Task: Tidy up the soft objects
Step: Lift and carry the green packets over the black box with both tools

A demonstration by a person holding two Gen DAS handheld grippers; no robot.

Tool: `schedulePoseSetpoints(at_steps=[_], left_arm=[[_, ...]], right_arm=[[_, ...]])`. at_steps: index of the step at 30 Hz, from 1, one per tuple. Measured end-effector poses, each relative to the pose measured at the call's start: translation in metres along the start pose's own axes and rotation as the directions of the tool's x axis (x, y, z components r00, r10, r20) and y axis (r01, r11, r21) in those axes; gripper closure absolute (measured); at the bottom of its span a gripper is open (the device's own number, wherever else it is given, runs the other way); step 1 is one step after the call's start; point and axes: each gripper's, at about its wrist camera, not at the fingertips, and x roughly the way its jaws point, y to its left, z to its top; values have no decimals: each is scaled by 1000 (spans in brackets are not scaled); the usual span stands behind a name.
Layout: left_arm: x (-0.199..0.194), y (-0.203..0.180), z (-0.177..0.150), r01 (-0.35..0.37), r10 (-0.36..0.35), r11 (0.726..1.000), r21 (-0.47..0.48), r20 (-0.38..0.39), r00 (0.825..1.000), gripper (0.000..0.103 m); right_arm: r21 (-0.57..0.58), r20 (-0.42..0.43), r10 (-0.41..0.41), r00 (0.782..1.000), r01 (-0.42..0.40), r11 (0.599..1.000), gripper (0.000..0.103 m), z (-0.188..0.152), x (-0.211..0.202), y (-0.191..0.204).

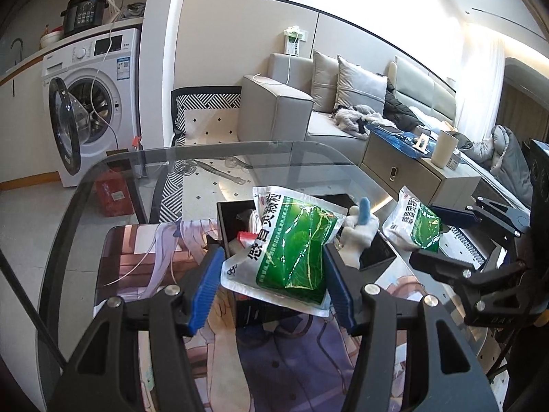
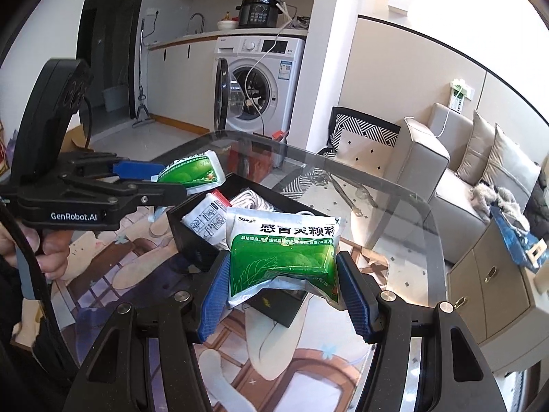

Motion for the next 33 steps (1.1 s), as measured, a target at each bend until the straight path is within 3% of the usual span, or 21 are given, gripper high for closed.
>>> schedulePoseSetpoints(at_steps=[33], left_arm=[[47, -2, 9, -12, 12, 1000, -1, -32, 999, 45]], right_arm=[[-215, -109, -18, 994, -6, 977, 41, 23, 60, 7]])
